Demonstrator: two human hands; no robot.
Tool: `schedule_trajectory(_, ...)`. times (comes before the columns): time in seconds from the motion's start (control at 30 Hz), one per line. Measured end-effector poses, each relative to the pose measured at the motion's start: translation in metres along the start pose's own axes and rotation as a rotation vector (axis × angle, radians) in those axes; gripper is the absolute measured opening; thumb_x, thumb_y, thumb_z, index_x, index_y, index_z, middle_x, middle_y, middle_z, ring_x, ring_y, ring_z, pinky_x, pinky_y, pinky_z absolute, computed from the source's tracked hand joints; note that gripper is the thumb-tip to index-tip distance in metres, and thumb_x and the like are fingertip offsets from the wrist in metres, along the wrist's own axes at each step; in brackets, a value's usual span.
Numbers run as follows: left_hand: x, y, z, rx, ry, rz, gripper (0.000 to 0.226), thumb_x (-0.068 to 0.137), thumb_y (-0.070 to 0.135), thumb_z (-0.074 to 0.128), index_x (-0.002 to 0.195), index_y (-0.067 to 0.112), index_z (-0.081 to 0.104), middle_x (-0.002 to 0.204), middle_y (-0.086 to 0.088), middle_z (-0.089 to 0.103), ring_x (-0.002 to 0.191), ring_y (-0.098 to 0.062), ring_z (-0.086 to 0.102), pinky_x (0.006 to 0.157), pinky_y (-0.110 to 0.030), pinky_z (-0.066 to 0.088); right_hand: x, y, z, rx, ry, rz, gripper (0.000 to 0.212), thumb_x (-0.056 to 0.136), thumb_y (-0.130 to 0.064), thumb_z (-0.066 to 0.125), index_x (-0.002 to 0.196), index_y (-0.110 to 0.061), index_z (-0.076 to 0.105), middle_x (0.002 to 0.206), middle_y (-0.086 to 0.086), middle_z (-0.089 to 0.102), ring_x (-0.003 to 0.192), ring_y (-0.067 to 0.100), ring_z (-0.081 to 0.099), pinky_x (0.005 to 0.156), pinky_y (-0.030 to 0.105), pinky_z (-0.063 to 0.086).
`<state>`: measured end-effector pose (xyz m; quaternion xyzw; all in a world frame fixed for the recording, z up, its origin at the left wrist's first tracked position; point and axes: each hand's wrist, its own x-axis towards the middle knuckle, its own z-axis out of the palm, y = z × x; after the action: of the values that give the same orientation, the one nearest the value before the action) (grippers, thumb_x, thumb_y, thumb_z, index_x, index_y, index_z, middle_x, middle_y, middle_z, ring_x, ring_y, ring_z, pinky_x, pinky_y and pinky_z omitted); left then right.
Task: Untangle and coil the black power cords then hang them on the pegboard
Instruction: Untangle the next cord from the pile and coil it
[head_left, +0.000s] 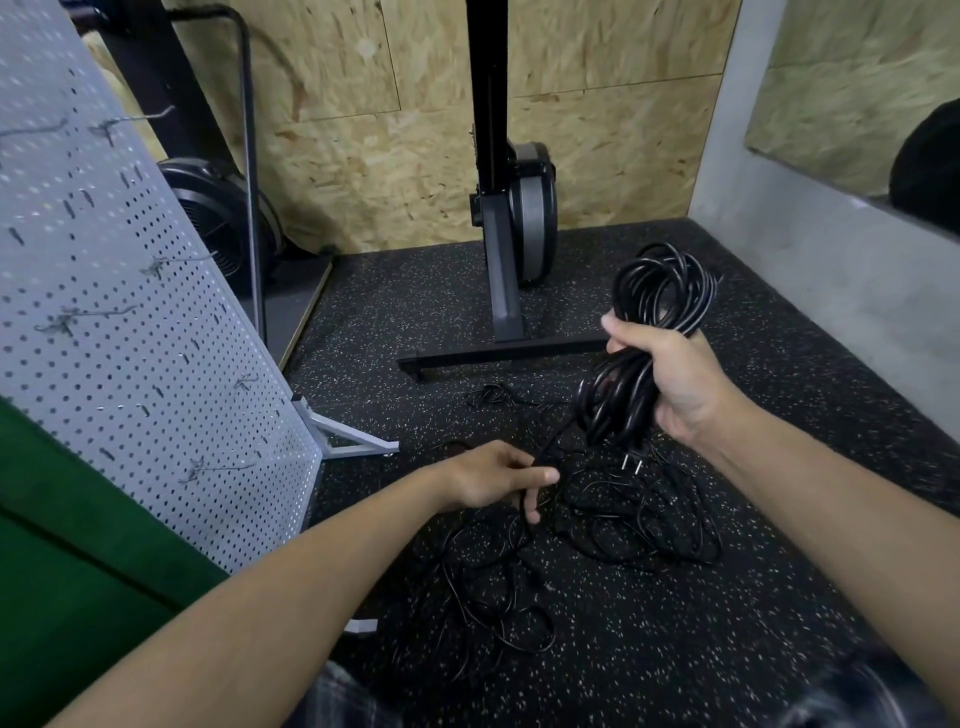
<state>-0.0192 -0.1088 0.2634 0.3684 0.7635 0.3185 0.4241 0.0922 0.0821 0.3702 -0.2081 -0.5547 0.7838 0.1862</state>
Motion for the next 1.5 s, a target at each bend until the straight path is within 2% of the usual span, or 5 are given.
schedule_trajectory(0.2,-0.011,-0.004,-0.018,0.148,0.09,-0.063,0.043,0.107,0.047,0.054,0.094,0.009,0.069,0.093,-0.002,0.081,0.054,-0.015,0.039,0.057,-0.023,0.038,0.01,-0.003,-0.015,0.0,0.033,0.012,0.017,0.089,-0.012,0.078,0.104,-0.007,0.072,0.069,-0.003,0.065,0.058,0.014,0.065,0.055,0.03,0.057)
schedule_trajectory(0.5,-0.016,0.01,-0.043,0.3,0.584,0.14,0.019,0.106,0.033,0.06,0.096,0.018,0.065,0.074,0.007,0.059,0.064,0.0,0.051,0.058,-0.017,0.037,0.024,0.014,-0.032,-0.598,0.048,-0.013,0.024,0.086,-0.029,0.083,0.108,-0.026,0.074,0.111,-0.006,0.074,0.108,0.019,0.066,0.099,0.039,0.046)
schedule_trajectory(0.77,-0.023,0.074,-0.041,0.515,0.448,0.475,0.008,0.103,0.028,0.066,0.101,0.023,0.071,0.094,0.008,0.061,0.083,-0.003,0.055,0.076,-0.016,0.041,0.019,0.017,-0.029,-0.778,-0.004,-0.034,0.038,0.076,-0.051,0.087,0.104,-0.028,0.076,0.104,-0.007,0.077,0.101,0.018,0.071,0.099,0.041,0.054)
schedule_trajectory(1.2,-0.013,0.087,-0.026,0.193,0.729,0.455,0.03,0.096,0.041,0.074,0.08,0.02,0.06,0.071,0.008,0.062,0.063,-0.001,0.05,0.061,-0.016,0.039,0.014,0.022,-0.024,-0.387,-0.275,0.135,0.023,0.082,-0.001,0.065,0.068,-0.016,0.055,0.059,0.0,0.054,0.054,0.017,0.052,0.053,0.029,0.046)
schedule_trajectory(1.5,-0.016,0.089,-0.025,0.179,0.666,0.501,0.032,0.091,0.042,0.08,0.079,0.017,0.063,0.067,0.005,0.062,0.062,-0.004,0.047,0.06,-0.023,0.041,0.008,0.027,-0.016,-0.433,-0.335,0.217,0.08,0.072,-0.092,0.057,0.128,-0.037,0.074,0.122,-0.008,0.076,0.108,0.011,0.071,0.099,0.034,0.053)
